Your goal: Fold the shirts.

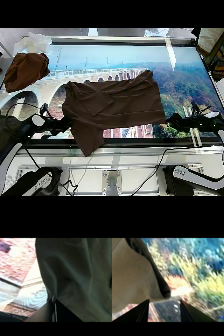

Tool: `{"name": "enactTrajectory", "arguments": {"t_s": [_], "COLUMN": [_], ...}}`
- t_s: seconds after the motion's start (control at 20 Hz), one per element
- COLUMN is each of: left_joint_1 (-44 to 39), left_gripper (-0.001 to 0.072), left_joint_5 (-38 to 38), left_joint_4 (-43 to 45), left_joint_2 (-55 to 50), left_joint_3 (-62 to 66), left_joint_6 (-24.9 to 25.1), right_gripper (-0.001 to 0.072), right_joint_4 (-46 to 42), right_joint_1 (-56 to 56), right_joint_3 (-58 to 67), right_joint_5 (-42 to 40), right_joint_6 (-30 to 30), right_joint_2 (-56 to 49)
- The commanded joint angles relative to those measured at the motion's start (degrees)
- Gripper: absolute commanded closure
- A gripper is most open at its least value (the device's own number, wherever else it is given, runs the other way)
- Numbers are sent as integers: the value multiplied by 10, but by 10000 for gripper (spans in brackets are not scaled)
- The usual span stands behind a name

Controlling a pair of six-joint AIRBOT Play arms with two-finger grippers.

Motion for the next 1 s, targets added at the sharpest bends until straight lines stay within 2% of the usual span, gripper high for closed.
{"name": "enactTrajectory", "arguments": {"t_s": [0.0, 0.25, 0.3, 0.4, 0.5, 0.55, 0.6, 0.7, 0.95], "left_joint_1": [1, 0, 0, 0, 0, 0, 0, 0, 0], "left_gripper": [695, 694, 694, 694, 695, 695, 695, 695, 696], "left_joint_5": [0, 0, -1, -1, -1, -1, -1, 8, 23], "left_joint_4": [-1, -1, -1, -1, -1, -1, -3, -31, -144], "left_joint_2": [0, 0, 0, 0, 0, 0, 0, 0, 19], "left_joint_3": [0, 0, 0, 0, 0, 0, 0, 1, 88], "left_joint_6": [0, 0, 0, 0, 0, 0, 0, 16, 119], "right_gripper": [268, 268, 299, 476, 508, 573, 683, 682, 683], "right_joint_4": [39, 98, 113, 137, 142, 142, 143, 152, 163], "right_joint_1": [0, 1, 1, 1, 1, 1, 0, 0, -4], "right_joint_3": [-13, -13, -13, -12, -12, -12, -12, -11, 23], "right_joint_5": [-53, -70, -70, -67, -66, -63, -58, -44, -26], "right_joint_6": [-13, -33, -42, -67, -71, -79, -82, -104, -118], "right_joint_2": [-4, -63, -73, -76, -76, -76, -75, -68, 61]}}
